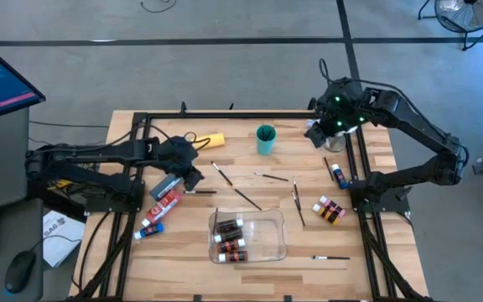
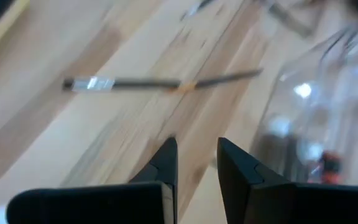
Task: Pick & Place Paint Supplies
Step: Put the blue paint bottle into the transparent bin
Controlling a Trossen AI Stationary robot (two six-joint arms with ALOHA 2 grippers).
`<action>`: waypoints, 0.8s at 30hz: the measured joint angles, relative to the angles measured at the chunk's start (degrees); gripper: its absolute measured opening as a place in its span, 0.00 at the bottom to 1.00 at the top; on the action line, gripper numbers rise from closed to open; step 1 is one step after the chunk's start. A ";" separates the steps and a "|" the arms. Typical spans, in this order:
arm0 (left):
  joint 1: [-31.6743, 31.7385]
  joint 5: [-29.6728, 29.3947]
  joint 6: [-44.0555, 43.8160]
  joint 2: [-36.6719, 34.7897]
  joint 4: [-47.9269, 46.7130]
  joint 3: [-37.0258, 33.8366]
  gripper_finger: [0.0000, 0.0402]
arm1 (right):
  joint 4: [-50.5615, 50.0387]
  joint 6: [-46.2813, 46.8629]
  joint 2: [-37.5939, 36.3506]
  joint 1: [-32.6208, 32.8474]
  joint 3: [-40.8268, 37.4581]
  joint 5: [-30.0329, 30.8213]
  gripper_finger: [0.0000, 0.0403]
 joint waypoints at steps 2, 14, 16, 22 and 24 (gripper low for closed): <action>0.00 0.62 -0.81 0.00 3.97 0.00 0.12 | 3.78 0.00 0.00 0.15 0.00 0.00 0.15; -1.73 15.86 -0.09 2.26 19.20 0.00 0.06 | 7.87 8.57 2.19 3.72 -0.04 -0.39 0.15; -2.05 15.87 0.07 2.69 19.23 0.00 0.04 | 7.90 8.43 2.92 4.30 -0.04 -0.39 0.15; -2.03 12.22 0.02 2.69 19.27 0.00 0.00 | 7.40 8.43 4.62 6.17 -0.02 -0.39 0.15; -1.99 12.14 -0.01 2.69 19.28 0.00 0.00 | 7.30 8.44 5.16 6.74 -0.03 -0.41 0.15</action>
